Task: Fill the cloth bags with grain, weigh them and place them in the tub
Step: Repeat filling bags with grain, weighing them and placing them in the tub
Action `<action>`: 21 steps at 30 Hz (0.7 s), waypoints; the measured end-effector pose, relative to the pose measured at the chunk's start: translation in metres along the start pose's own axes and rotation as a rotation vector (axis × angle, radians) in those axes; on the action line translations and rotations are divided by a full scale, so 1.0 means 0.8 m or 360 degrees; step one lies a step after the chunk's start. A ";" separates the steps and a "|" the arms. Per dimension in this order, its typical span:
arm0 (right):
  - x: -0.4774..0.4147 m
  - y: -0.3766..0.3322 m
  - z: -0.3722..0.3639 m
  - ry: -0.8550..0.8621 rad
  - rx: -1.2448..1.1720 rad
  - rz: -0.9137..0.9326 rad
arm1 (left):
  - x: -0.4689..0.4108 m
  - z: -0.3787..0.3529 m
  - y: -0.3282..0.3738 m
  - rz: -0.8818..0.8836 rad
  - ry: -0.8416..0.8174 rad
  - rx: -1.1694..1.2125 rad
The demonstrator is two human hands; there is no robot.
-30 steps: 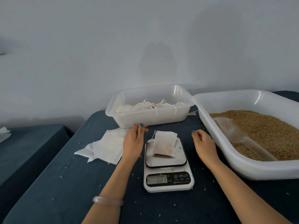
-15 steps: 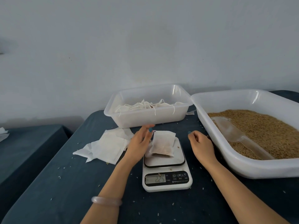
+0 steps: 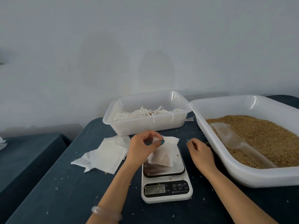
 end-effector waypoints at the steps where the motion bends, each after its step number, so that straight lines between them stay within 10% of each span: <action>1: 0.000 0.000 0.000 -0.0003 0.0003 0.0000 | -0.005 0.003 0.007 -0.0015 -0.0011 0.0032; 16: 0.001 0.001 -0.004 -0.0020 -0.0019 -0.0029 | -0.222 0.003 0.053 0.0105 0.0405 -0.0105; 21: 0.000 0.002 -0.005 -0.0034 -0.0032 -0.0013 | -0.212 -0.056 -0.005 0.0144 -0.0049 -0.0904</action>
Point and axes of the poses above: each hand's wrist, its own x-axis away from the middle knuckle, its own z-axis out of the back of the hand, y = z × x, the point moved 7 cm from there along -x, towards the middle knuckle, and after that the axes turned 2 degrees about y, right-handed, at the moved point
